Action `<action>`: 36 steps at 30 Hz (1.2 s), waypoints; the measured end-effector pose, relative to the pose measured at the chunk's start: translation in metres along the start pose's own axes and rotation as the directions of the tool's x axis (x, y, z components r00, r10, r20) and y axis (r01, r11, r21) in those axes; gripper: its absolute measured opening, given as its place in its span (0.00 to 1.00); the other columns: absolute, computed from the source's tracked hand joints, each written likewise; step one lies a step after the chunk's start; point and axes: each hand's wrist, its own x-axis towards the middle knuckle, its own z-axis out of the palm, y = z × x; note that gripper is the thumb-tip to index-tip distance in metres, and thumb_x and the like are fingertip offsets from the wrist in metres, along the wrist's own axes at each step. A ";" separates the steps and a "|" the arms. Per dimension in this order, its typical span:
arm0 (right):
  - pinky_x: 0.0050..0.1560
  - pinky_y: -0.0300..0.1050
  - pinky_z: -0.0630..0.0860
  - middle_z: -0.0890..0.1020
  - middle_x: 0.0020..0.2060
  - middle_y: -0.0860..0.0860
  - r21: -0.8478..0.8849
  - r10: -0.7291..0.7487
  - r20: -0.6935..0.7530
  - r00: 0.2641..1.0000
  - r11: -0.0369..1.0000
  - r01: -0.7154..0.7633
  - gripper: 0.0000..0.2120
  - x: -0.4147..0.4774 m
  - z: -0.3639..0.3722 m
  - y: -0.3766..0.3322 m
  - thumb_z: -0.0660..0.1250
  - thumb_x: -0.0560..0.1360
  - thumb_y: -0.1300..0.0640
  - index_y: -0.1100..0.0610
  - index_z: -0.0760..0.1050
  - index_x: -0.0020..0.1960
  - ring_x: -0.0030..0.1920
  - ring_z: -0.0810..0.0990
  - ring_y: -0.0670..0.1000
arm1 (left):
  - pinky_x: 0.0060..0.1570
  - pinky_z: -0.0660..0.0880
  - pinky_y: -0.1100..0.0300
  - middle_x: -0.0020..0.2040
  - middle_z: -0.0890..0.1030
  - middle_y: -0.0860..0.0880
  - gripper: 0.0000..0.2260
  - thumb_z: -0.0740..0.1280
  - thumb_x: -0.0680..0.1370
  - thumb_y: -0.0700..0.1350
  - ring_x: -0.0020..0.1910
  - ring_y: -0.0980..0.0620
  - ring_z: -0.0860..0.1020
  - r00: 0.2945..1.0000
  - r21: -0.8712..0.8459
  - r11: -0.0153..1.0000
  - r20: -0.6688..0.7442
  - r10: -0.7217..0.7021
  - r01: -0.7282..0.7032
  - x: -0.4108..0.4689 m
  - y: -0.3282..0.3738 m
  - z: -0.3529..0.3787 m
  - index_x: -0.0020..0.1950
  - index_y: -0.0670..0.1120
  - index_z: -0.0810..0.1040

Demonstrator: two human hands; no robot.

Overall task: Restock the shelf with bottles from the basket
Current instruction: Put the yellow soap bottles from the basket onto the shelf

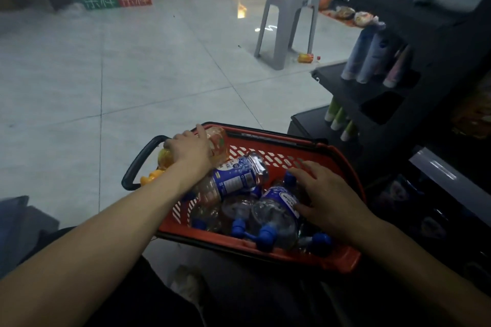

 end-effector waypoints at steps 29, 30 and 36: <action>0.71 0.55 0.71 0.72 0.71 0.54 0.143 0.091 -0.379 0.921 0.989 -0.040 0.45 -0.016 -0.022 0.016 0.79 0.67 0.43 0.55 0.61 0.77 0.71 0.71 0.55 | 0.60 0.73 0.40 0.65 0.78 0.42 0.41 0.83 0.65 0.52 0.61 0.39 0.78 0.423 0.321 0.688 -0.598 0.680 -0.651 -0.086 0.079 -0.066 0.73 0.49 0.68; 0.68 0.52 0.73 0.74 0.68 0.53 0.156 0.103 -0.392 0.914 0.987 -0.044 0.43 -0.018 -0.022 0.019 0.79 0.67 0.43 0.54 0.64 0.75 0.67 0.74 0.54 | 0.61 0.73 0.39 0.66 0.78 0.42 0.40 0.83 0.65 0.50 0.61 0.39 0.78 0.376 0.330 0.665 -0.621 0.688 -0.670 -0.090 0.085 -0.070 0.73 0.49 0.69; 0.49 0.46 0.78 0.80 0.53 0.47 0.347 0.265 -0.495 0.828 0.933 -0.091 0.28 -0.032 -0.026 0.040 0.77 0.69 0.39 0.49 0.72 0.62 0.51 0.79 0.48 | 0.73 0.63 0.36 0.70 0.76 0.41 0.43 0.84 0.65 0.47 0.70 0.37 0.74 0.239 0.384 0.606 -0.672 0.701 -0.697 -0.098 0.114 -0.084 0.77 0.49 0.69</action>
